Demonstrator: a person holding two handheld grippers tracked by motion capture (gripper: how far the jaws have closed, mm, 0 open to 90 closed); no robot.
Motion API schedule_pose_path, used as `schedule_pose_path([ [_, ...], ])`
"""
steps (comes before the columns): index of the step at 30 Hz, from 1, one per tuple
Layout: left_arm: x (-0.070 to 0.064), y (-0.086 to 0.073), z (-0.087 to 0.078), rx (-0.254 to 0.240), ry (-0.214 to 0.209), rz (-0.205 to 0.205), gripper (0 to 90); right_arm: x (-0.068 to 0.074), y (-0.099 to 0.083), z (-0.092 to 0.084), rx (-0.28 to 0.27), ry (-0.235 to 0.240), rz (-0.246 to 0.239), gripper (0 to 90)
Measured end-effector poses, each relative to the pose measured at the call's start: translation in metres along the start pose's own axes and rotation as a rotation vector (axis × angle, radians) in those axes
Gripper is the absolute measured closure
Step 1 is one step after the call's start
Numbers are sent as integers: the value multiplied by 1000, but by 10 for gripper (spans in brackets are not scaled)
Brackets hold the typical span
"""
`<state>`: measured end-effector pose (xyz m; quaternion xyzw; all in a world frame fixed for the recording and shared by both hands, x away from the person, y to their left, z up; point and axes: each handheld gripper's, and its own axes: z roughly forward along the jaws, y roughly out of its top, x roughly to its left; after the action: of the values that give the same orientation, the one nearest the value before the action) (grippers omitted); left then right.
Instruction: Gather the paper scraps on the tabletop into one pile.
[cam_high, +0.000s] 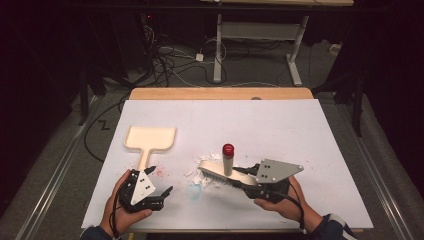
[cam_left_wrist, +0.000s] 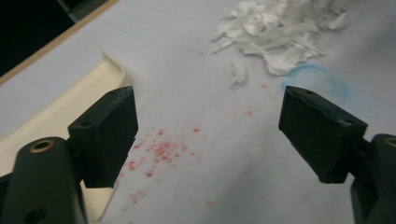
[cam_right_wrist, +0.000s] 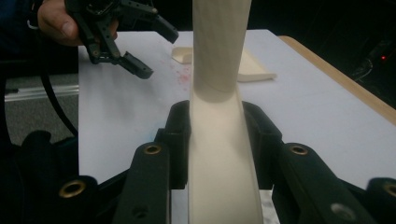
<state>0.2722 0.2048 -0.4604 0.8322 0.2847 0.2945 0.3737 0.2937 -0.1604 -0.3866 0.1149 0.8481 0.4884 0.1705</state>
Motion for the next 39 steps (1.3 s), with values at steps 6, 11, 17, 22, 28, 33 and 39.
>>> schedule_pose_path([
  [6, 17, -3, -19, -85, 128, -99, 187, 20, -1, 44, 0, 92, 49, 684],
  [11, 21, -6, -22, -101, 170, -142, 189, 35, -4, 76, 44, 125, 56, 685],
  [17, 15, -5, -17, -73, 148, -110, 192, 24, -6, 86, 63, -4, 48, 685],
  [22, 10, -4, -11, -37, 134, -87, 192, 8, -10, 83, 81, -117, 90, 685],
  [28, 4, -2, -7, -27, 105, -64, 192, 2, -8, 67, 53, -122, 111, 684],
  [33, 2, -2, -4, -15, 100, -28, 191, -1, -1, 40, 16, -136, 112, 683],
  [39, -2, -1, -1, 9, 80, -21, 191, -19, -4, 7, 6, -277, 127, 683],
])
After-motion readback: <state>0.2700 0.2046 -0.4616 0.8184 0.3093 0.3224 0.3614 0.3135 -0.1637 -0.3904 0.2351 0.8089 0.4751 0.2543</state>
